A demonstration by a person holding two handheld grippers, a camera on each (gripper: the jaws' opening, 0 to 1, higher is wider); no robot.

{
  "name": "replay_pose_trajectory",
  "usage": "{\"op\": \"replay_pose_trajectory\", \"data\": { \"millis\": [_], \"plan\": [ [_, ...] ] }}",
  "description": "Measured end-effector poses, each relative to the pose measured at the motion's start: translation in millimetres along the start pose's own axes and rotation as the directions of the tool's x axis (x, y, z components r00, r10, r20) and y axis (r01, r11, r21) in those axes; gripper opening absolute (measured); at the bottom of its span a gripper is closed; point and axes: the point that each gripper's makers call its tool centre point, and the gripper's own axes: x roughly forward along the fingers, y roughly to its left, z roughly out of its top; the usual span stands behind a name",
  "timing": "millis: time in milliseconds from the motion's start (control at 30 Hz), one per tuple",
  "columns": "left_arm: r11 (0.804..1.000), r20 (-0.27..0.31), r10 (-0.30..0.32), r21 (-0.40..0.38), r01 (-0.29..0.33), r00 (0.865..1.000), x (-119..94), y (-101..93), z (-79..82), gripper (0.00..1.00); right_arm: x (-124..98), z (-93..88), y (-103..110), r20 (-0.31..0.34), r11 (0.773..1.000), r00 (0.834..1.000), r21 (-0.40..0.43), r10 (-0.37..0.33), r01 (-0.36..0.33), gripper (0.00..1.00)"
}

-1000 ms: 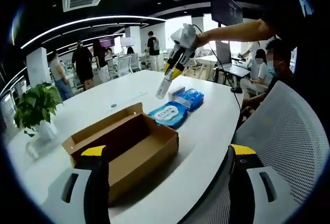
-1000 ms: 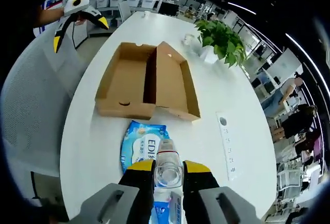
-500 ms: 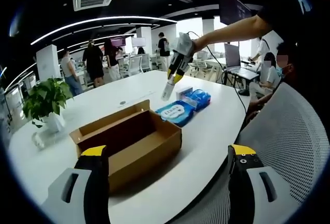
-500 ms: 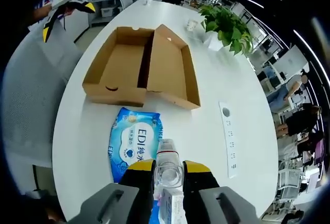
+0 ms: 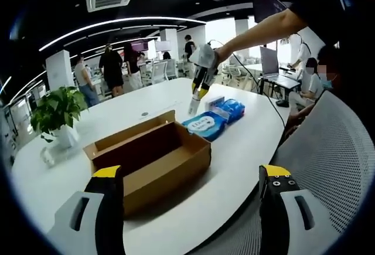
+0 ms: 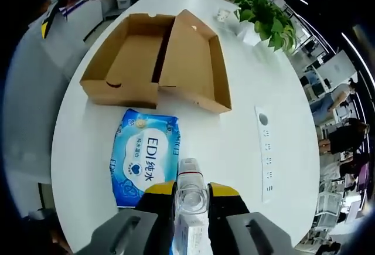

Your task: Operate the shoe box by opening the lid, removing the specified soft item, and placing it in the target area until the item is outside and the box remains undamaged.

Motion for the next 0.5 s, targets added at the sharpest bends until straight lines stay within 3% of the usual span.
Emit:
{"op": "replay_pose_trajectory", "data": {
  "millis": [500],
  "plan": [
    [1.0,-0.005,0.016,0.014,-0.016,1.0,1,4.1,-3.1,1.0,19,-1.3,0,-0.038,0.999,0.998,0.009,0.048,-0.048,0.17]
  ]
}}
